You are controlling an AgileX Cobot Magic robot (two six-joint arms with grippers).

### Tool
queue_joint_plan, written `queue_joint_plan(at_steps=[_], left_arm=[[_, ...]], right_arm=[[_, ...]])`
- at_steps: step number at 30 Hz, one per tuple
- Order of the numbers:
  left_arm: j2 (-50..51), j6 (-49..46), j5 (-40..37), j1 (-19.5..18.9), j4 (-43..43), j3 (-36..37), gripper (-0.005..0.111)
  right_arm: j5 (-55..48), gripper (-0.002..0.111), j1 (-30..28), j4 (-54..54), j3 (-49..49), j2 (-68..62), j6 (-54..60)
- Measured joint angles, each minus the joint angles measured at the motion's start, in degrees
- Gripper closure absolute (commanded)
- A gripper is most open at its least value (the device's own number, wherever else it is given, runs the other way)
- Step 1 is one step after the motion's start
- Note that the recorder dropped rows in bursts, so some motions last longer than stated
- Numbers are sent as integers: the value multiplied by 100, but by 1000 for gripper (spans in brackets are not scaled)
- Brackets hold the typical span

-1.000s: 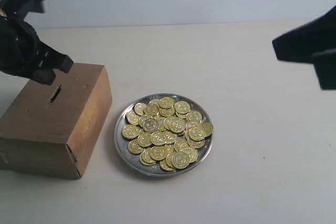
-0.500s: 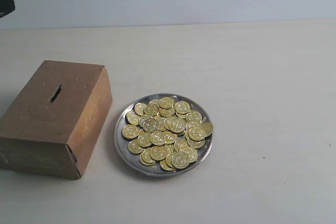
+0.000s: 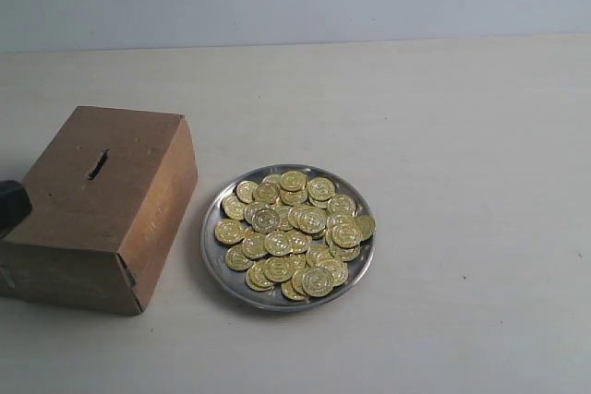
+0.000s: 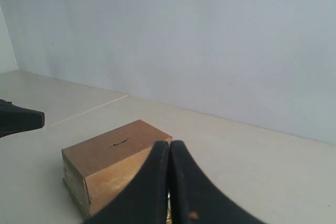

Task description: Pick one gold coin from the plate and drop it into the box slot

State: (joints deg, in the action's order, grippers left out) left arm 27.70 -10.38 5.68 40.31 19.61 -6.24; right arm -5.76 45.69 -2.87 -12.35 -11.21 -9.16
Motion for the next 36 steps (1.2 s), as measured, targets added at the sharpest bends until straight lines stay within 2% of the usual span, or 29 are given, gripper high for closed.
queue_joint_plan(at_steps=[7,16,31,36], left_arm=[[-36,78,391,0,0,538,107],[-36,103,637,0,-190,609,107],[-36,113,490,0,-513,609,107],[-36,113,181,0,-526,609,107]], right_arm=[[506,108,0,0,554,2,0],[899,108,0,0,1194,2,68],[530,108,0,15,1207,2,535],[246,108,0,633,1207,2,155]])
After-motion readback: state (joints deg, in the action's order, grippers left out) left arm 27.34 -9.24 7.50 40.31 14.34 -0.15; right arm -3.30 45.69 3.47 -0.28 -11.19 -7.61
